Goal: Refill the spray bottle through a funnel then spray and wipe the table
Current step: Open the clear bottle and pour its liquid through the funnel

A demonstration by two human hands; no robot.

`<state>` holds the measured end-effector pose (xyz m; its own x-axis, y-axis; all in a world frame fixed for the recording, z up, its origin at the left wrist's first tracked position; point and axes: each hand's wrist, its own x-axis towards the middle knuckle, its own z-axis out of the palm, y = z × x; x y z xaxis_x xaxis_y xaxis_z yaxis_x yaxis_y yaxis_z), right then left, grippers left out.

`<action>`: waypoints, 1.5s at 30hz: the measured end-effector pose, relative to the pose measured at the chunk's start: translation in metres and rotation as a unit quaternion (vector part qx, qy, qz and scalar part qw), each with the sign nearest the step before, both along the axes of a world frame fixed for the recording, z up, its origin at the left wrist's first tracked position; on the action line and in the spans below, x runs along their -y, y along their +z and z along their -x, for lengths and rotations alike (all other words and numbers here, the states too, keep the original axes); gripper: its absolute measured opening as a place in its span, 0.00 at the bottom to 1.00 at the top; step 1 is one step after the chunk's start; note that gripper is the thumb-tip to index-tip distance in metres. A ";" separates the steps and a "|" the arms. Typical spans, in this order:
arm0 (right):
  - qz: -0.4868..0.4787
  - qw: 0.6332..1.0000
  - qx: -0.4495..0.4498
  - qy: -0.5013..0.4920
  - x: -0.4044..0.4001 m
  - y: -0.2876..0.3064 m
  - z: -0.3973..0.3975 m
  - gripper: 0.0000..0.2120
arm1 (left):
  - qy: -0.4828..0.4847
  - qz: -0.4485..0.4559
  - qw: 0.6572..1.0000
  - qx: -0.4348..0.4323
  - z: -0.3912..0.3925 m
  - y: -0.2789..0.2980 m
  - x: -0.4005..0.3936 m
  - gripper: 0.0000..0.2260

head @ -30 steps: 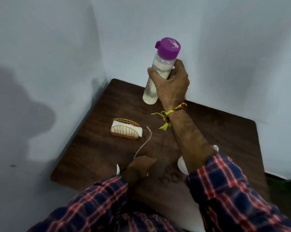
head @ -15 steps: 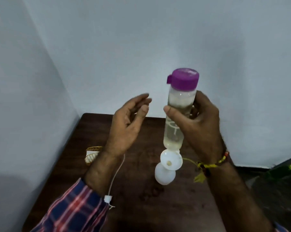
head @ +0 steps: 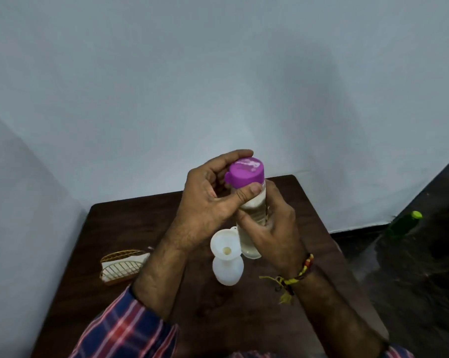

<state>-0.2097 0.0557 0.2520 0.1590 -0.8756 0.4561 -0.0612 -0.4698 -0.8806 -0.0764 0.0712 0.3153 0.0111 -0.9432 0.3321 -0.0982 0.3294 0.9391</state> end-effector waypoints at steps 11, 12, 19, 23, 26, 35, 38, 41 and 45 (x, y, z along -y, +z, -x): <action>0.025 0.987 0.048 -0.148 0.012 -0.024 0.012 0.20 | 0.088 0.016 0.996 -0.004 0.057 -0.020 0.013 0.23; 0.026 0.986 0.049 -0.157 0.014 -0.025 0.012 0.20 | 0.092 0.019 0.996 -0.001 0.060 -0.022 0.016 0.22; -0.010 0.998 0.018 -0.058 0.026 -0.009 0.034 0.23 | -0.093 -0.058 0.994 -0.005 0.038 -0.003 0.047 0.22; -0.022 0.998 0.012 -0.056 0.030 -0.010 0.030 0.28 | -0.102 -0.068 0.992 -0.041 0.048 -0.007 0.061 0.11; -0.006 0.991 -0.018 -0.133 0.029 -0.019 0.024 0.29 | -0.021 -0.053 0.998 -0.037 0.063 -0.014 0.059 0.07; -0.010 0.994 0.014 -0.112 0.032 -0.018 0.030 0.18 | -0.167 -0.155 0.966 -0.125 0.037 -0.016 0.057 0.20; 0.002 0.995 -0.009 -0.101 0.034 -0.019 0.029 0.19 | -0.200 -0.144 0.961 -0.129 0.019 -0.017 0.056 0.21; -0.018 0.995 0.023 -0.097 0.031 -0.022 0.021 0.17 | -0.055 -0.089 0.994 -0.039 0.028 -0.018 0.057 0.23; -0.013 0.996 0.002 -0.085 0.033 -0.024 0.019 0.19 | -0.085 -0.083 0.993 -0.025 0.020 -0.014 0.057 0.20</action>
<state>-0.2283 0.0226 0.2278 0.0055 -0.9012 0.4335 -0.1347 -0.4302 -0.8926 -0.0966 0.0145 0.3008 -0.1407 -0.9745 0.1750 -0.0066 0.1777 0.9841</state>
